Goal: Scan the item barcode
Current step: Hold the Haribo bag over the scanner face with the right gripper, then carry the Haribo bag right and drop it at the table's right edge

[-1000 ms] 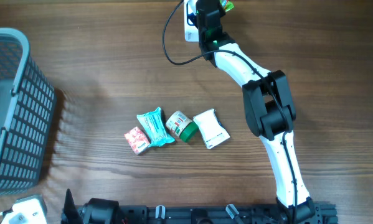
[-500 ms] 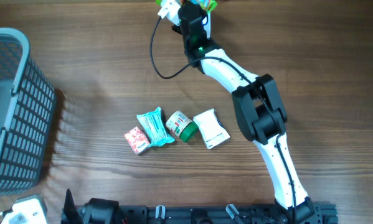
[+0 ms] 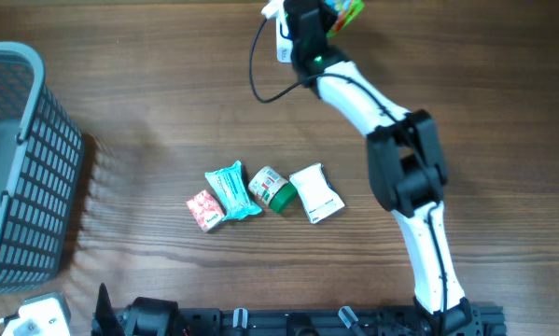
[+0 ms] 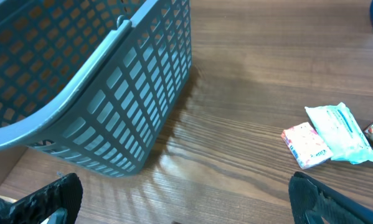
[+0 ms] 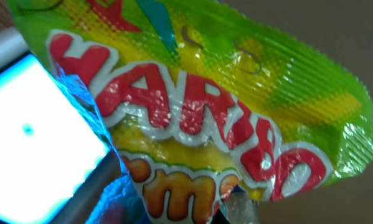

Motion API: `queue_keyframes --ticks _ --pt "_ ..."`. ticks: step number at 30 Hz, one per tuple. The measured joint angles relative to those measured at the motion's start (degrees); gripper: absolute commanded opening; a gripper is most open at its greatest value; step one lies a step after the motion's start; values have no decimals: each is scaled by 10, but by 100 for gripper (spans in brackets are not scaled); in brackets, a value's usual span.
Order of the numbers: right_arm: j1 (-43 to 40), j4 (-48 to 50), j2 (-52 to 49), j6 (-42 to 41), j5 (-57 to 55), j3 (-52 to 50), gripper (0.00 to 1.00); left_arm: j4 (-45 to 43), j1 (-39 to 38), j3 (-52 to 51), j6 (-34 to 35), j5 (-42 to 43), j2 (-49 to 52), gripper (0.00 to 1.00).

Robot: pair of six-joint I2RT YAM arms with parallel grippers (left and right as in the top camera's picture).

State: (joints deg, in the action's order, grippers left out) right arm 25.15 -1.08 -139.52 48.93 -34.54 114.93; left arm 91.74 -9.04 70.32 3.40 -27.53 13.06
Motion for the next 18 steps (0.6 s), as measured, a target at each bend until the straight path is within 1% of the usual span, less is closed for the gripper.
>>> queue_keyframes --ticks 4,7,9,11,14,18 --pt "-28 -171 106 -122 -41 4 4 0 0 0 0 0 0 100" --pt "-74 -317 174 -278 -50 14 4 0 0 0 0 0 0 100" --pt "-126 -402 189 -380 -46 20 4 0 0 0 0 0 0 100" --pt "-181 -469 188 -466 -31 13 4 0 0 0 0 0 0 100" --pt "-278 -498 184 -553 9 -24 4 0 0 0 0 0 0 100" --pt "-388 -493 183 -596 52 -82 5 0 0 0 0 0 0 100"
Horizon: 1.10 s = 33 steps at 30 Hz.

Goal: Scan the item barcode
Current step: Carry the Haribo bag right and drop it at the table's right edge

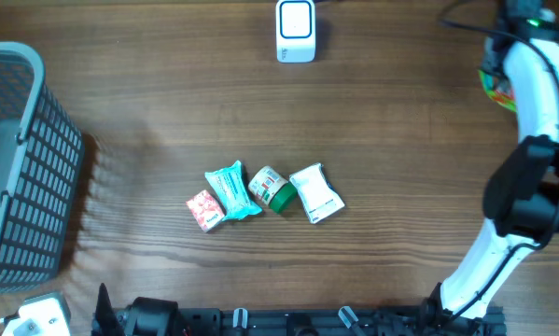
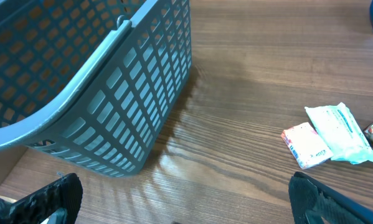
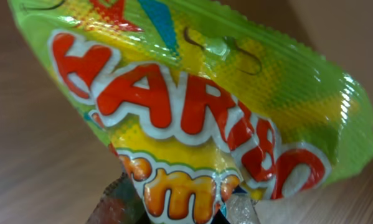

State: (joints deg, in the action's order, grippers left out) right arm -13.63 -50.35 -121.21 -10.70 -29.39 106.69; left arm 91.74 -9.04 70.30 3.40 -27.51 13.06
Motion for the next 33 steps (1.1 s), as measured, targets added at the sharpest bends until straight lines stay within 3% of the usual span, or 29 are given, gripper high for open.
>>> queue_keyframes --ticks 3,4,8,14,20,26,33 --pt "-66 27 0 -14 23 -54 7 0 0 0 0 0 0 100" --pt "-89 41 -1 -16 31 -75 15 0 0 0 0 0 0 100" --pt "-148 55 -3 -21 55 -100 100 0 0 0 0 0 0 100" --pt "-151 5 12 -21 91 -46 100 0 0 0 0 0 0 100" --pt "-105 -65 155 -28 337 -19 99 0 0 0 0 0 0 100" --pt "76 -190 177 -29 436 -16 100 0 0 0 0 0 0 100" --pt "301 -207 175 66 458 -70 100 0 0 0 0 0 0 100"
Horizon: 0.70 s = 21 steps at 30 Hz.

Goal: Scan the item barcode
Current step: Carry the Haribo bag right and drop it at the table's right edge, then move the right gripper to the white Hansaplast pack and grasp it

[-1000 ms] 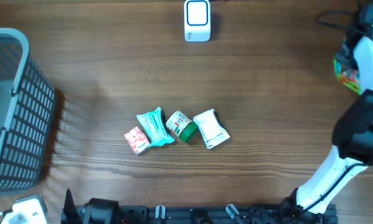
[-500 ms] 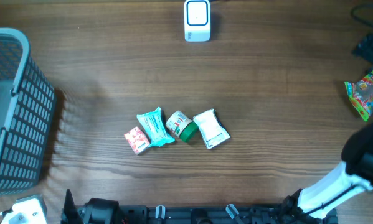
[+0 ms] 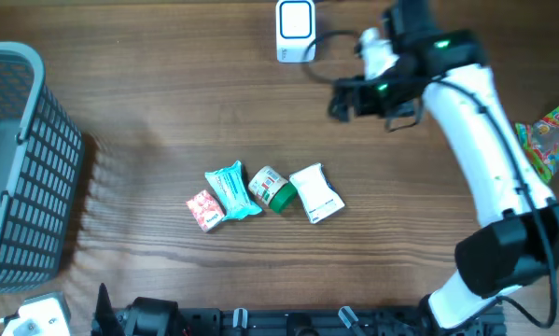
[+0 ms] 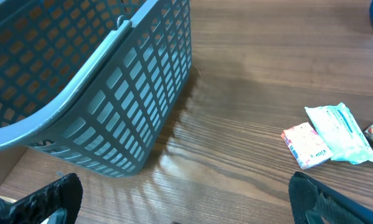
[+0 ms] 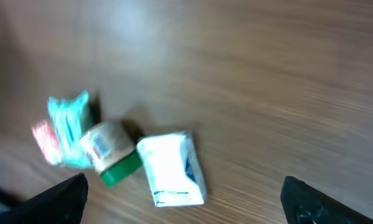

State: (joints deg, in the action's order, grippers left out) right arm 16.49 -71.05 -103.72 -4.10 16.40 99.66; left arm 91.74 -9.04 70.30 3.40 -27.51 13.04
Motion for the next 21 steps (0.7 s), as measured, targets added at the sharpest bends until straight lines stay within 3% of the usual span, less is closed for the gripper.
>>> queue_keyframes --ticks 3,7,21 --pt "68 5 0 46 0 -50 100 0 0 0 0 0 0 100" --pt "122 16 -1 45 -12 -117 100 0 0 0 0 0 0 100" --pt "136 84 -2 44 -35 -226 100 0 0 0 0 0 0 100"
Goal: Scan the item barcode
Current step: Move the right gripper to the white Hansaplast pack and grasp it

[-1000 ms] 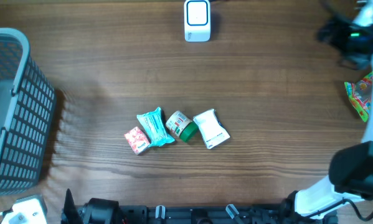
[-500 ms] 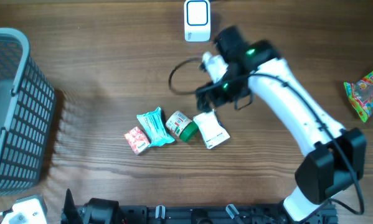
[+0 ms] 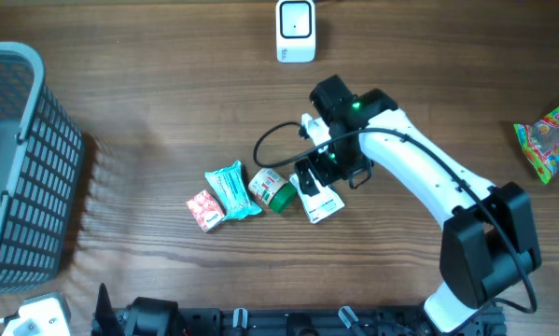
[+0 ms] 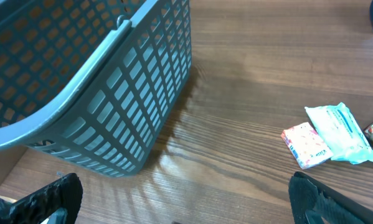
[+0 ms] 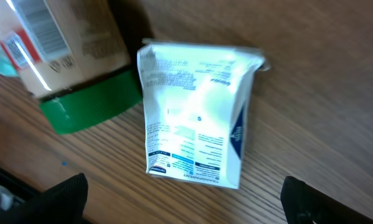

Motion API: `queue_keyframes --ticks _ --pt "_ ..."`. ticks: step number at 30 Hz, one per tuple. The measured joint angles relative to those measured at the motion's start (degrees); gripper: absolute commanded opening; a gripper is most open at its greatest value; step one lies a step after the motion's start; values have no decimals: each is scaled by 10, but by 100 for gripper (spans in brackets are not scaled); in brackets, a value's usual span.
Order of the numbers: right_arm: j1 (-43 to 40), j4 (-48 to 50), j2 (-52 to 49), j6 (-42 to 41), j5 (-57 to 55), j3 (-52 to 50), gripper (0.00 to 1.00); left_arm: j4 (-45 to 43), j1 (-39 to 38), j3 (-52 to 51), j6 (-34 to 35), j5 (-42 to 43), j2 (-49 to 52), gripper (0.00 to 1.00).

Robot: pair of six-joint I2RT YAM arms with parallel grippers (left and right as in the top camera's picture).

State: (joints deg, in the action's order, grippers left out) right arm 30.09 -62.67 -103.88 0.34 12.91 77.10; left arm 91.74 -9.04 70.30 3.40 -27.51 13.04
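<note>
A white packet (image 5: 197,138) with printed text lies flat on the table, just right of a green-capped jar (image 5: 74,68). My right gripper (image 5: 183,208) hovers directly over the packet, open, its dark fingertips (image 5: 61,199) apart on either side with nothing between them. From overhead, the right gripper (image 3: 328,177) covers the upper part of the white packet (image 3: 322,207). The white scanner (image 3: 296,28) stands at the far edge. My left gripper (image 4: 180,208) is open near the table's front left, holding nothing.
A teal packet (image 3: 232,191) and a pink packet (image 3: 204,210) lie left of the jar (image 3: 272,189). A green Haribo bag (image 3: 548,138) lies at the right edge. A grey basket (image 3: 22,168) stands at the left.
My right gripper, still open, has moved from the mid-table area near the scanner down to just above the white packet. The left arm and the items have not moved.
My right gripper first held the Haribo bag at the scanner. Then it held the bag over the far right of the table. Later the bag lay at the right edge and the gripper was open mid-table; now it is over the white packet.
</note>
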Motion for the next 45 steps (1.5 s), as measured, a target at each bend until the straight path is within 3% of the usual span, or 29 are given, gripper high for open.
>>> queue_keyframes --ticks 5,12,18,37,38,41,45 --pt "48 71 -1 15 -28 -57 100 0 0 0 0 0 0 100" --pt "118 116 0 30 -125 -58 100 0 0 0 0 0 0 100" --pt "121 118 -1 28 -174 -58 100 0 0 0 0 0 0 100" --pt "104 186 -84 -21 -169 -58 99 0 0 0 0 0 0 100" --pt "100 186 -84 -23 -165 -58 97 0 0 0 0 0 0 100" --pt "83 186 -86 -26 -142 -58 78 0 0 0 0 0 0 100" --pt "75 185 -87 -31 -136 -58 73 0 0 0 0 0 0 100"
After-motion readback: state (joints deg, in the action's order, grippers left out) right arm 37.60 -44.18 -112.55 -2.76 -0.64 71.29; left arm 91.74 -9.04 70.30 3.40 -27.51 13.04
